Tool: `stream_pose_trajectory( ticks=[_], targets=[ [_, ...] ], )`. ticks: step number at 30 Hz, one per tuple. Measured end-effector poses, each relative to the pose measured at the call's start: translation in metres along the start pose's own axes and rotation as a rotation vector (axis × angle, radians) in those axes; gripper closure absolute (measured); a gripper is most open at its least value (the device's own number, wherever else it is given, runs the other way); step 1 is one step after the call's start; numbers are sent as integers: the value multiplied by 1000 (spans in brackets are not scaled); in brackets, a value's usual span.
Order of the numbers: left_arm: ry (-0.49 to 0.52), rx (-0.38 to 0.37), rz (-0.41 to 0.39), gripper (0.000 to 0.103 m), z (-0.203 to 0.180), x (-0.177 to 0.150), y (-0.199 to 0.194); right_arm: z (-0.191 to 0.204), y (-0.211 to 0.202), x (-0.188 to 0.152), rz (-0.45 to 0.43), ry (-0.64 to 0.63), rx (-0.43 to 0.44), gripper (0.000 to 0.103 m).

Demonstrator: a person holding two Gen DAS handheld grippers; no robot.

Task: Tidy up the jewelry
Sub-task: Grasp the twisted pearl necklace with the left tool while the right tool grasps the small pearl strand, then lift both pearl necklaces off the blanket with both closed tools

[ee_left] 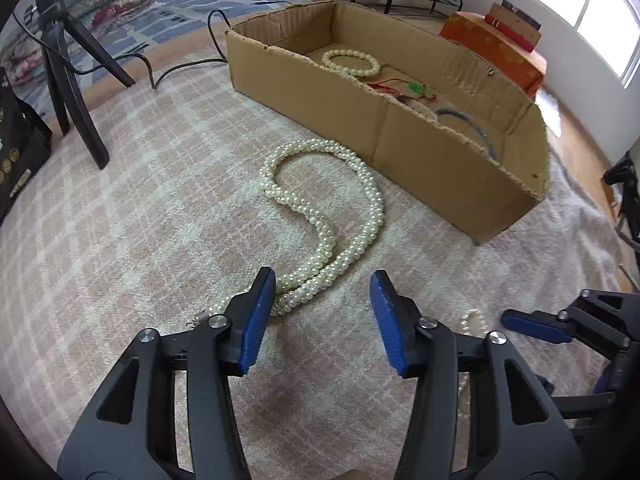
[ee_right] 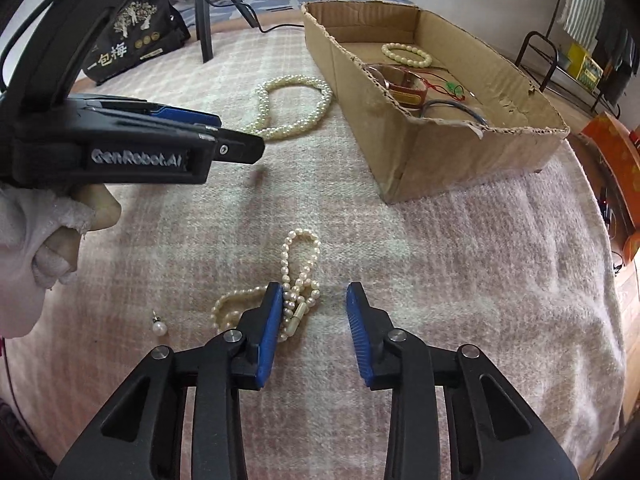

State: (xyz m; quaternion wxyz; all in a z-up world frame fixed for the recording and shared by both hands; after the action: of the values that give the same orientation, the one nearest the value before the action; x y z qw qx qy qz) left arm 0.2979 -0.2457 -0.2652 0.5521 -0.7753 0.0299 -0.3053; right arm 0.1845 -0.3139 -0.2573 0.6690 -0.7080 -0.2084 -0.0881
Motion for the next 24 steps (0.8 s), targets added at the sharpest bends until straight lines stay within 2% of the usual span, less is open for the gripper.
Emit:
stream_pose_trajectory(
  ticks=[6, 11, 12, 14, 15, 16, 17, 20, 21, 23, 24],
  targets=[
    [24, 78, -32, 54, 2, 4, 8, 3, -4, 2, -23, 34, 49, 72],
    [9, 67, -44, 56, 6, 9, 15, 8, -2, 7, -37, 51, 91, 72],
    [4, 62, -48, 59, 7, 11, 17, 9, -1, 8, -34, 46, 88, 72],
    [-9, 65, -59, 77, 10, 14, 17, 11, 3, 11, -29, 36, 74, 72],
    [-21, 65, -64, 80, 13, 15, 17, 11, 5, 12, -26, 29, 64, 71],
    [-30, 63, -66, 88, 15, 16, 17, 12, 5, 13, -24, 21, 57, 70],
    [-51, 52, -65, 88, 18, 16, 16, 14, 6, 15, -22, 6, 44, 69],
    [-105, 19, -63, 89, 23, 17, 14, 16, 5, 15, -29, -22, 26, 75],
    [-117, 12, -65, 89, 24, 18, 13, 17, 5, 15, -36, -29, 28, 84],
    [-135, 4, -68, 90, 25, 18, 12, 17, 3, 14, -44, -39, 27, 95],
    [-146, -3, -69, 90, 26, 18, 11, 17, 3, 14, -49, -45, 26, 96]
  ],
)
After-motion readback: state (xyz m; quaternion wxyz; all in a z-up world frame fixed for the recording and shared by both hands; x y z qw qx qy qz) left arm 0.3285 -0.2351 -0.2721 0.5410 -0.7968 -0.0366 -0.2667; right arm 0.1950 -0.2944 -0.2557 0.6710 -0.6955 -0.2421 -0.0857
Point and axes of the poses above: each gripper's, at about its wrist camera, not at the fingertips, and y roughly the way its jaws point, z to its left, x to its top, the point moved 9 cm from there along y, roughly the way its jaws point, and after that the axes turned 13 degrees about -y, right-handed, at the moved point
